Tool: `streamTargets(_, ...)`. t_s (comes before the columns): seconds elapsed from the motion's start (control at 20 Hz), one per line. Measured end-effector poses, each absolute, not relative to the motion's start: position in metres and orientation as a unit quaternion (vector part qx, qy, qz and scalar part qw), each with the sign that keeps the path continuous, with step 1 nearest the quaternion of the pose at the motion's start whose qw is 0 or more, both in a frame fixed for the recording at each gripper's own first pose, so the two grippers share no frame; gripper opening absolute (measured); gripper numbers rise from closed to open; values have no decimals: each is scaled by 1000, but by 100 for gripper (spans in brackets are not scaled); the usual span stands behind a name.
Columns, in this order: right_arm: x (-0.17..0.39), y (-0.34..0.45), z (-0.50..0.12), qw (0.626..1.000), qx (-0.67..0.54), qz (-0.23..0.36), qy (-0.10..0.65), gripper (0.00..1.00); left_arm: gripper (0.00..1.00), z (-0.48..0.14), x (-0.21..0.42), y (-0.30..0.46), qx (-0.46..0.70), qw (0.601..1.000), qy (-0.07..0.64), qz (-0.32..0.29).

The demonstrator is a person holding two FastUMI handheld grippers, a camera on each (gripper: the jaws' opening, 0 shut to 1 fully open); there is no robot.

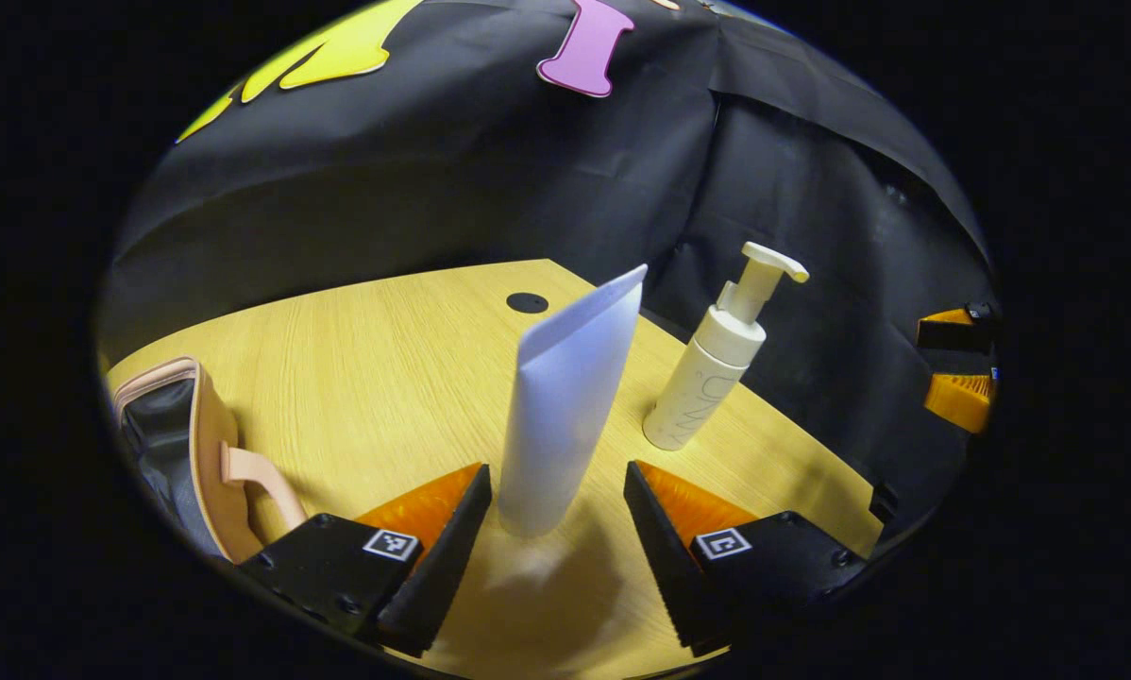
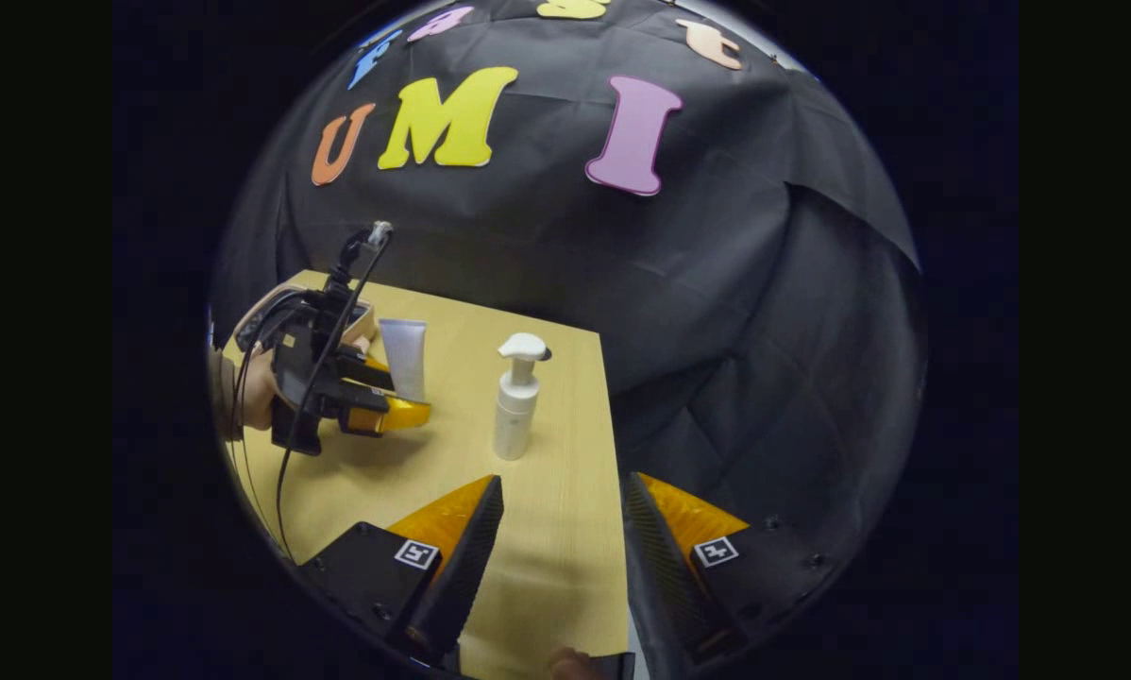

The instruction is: First open the suitcase, pack the skin care products into it, and then close the suitcase.

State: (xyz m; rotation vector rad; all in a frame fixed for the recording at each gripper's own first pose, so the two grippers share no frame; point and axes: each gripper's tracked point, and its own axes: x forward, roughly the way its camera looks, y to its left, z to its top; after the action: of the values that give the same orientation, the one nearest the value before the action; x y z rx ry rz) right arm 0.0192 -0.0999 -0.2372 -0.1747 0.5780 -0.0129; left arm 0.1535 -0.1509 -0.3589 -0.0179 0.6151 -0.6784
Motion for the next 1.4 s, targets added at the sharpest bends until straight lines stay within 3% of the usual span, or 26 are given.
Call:
streamTargets(0.15, 30, -105, -249, 952, -85, 6, 294, 79, 72, -368, 164, -146, -25, 901, 303, -309)
streamTargets(0.2, 36, -106, -252, 951, -82, 10, 297, 79, 56, -370, 165, -147, -40, 899, 308, -308)
streamTargets(0.25, 40, -108, -255, 950, -77, 13, 301, 80, 60, -367, 164, -144, -50, 900, 306, -306)
streamTargets(0.4, 57, -108, -260, 950, -50, 27, 307, 80, 54, -366, 163, -139, -44, 901, 312, -299)
streamTargets(0.45, 62, -105, -263, 950, -38, 35, 308, 80, 60, -365, 160, -138, -44, 900, 318, -295)
streamTargets(0.5, 69, -98, -266, 948, -27, 46, 313, 80, 51, -362, 155, -140, -49, 899, 322, -294)
streamTargets(0.6, 85, -87, -281, 941, -20, 62, 332, 80, 45, -359, 146, -135, -47, 897, 336, -283)
streamTargets(0.7, 97, -72, -294, 934, -21, 80, 346, 80, 45, -355, 135, -131, -42, 895, 342, -283)
streamTargets(0.75, 105, -62, -297, 934, -16, 91, 345, 80, 51, -350, 129, -130, -48, 894, 344, -283)
streamTargets(0.8, 113, -54, -300, 934, -15, 98, 344, 80, 43, -343, 125, -131, -57, 896, 339, -282)
streamTargets(0.85, 121, -48, -304, 934, -11, 103, 342, 80, 43, -336, 122, -129, -65, 898, 336, -278)
streamTargets(0.9, 131, -43, -307, 936, -10, 102, 337, 80, 42, -330, 116, -127, -68, 899, 336, -272)
streamTargets(0.95, 141, -38, -310, 938, -10, 102, 331, 79, 50, -324, 110, -123, -64, 902, 335, -266)
streamTargets(1.0, 150, -34, -314, 940, -9, 101, 326, 80, 42, -318, 102, -119, -60, 903, 335, -263)
streamTargets(1.1, 162, -32, -324, 942, -20, 92, 321, 80, 42, -305, 86, -111, -57, 905, 335, -257)
streamTargets(1.15, 168, -38, -324, 948, -28, 75, 308, 80, 50, -298, 78, -104, -54, 907, 334, -250)
streamTargets(1.2, 176, -39, -322, 953, -22, 70, 293, 80, 42, -292, 69, -95, -48, 910, 332, -243)
streamTargets(1.3, 178, -34, -328, 953, -24, 67, 295, 72, 42, -281, 53, -78, -44, 912, 334, -233)
streamTargets(1.4, 184, -33, -337, 952, -27, 64, 298, 71, 42, -271, 39, -56, -47, 914, 340, -217)
